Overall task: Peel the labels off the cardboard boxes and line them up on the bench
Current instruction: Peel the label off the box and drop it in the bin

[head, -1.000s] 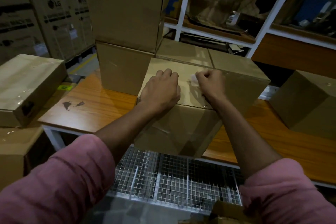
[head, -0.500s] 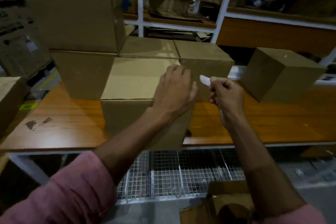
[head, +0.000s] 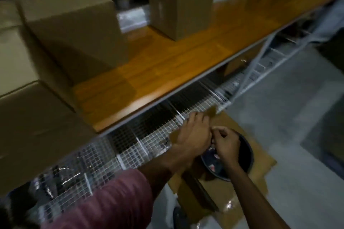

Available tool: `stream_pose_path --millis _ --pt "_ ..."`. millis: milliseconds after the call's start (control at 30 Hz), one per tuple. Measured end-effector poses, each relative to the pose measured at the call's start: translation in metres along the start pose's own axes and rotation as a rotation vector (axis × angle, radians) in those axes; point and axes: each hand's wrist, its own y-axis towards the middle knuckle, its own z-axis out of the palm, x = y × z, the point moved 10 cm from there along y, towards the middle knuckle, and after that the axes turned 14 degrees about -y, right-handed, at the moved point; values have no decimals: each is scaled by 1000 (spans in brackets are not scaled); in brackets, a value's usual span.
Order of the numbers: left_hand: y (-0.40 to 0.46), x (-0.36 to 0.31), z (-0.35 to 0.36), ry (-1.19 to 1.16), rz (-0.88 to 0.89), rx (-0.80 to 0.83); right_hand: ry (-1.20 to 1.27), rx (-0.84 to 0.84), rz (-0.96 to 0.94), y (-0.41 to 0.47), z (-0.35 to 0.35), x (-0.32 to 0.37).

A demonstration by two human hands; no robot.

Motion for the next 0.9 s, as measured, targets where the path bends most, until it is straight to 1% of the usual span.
stream_pose_path --millis 100,233,400,467,667,767,833,900 --pt "12 -5 65 3 -10 98 -87 -16 43 15 -12 -60" --pt "17 2 133 58 -2 215 -147 -7 123 33 -13 -125" --pt "21 18 184 84 -33 356 -181 32 182 45 3 -185" --pt "21 27 197 91 -57 378 -213 68 191 50 14 -203" --pt "15 49 219 126 -88 417 -250 150 226 51 30 -223" --pt "12 49 219 128 -96 431 -247 175 205 48 36 -223" --pt "13 47 213 147 -82 403 -240 166 173 47 38 -216" --pt "12 44 200 169 -72 328 -220 156 131 44 38 -197"
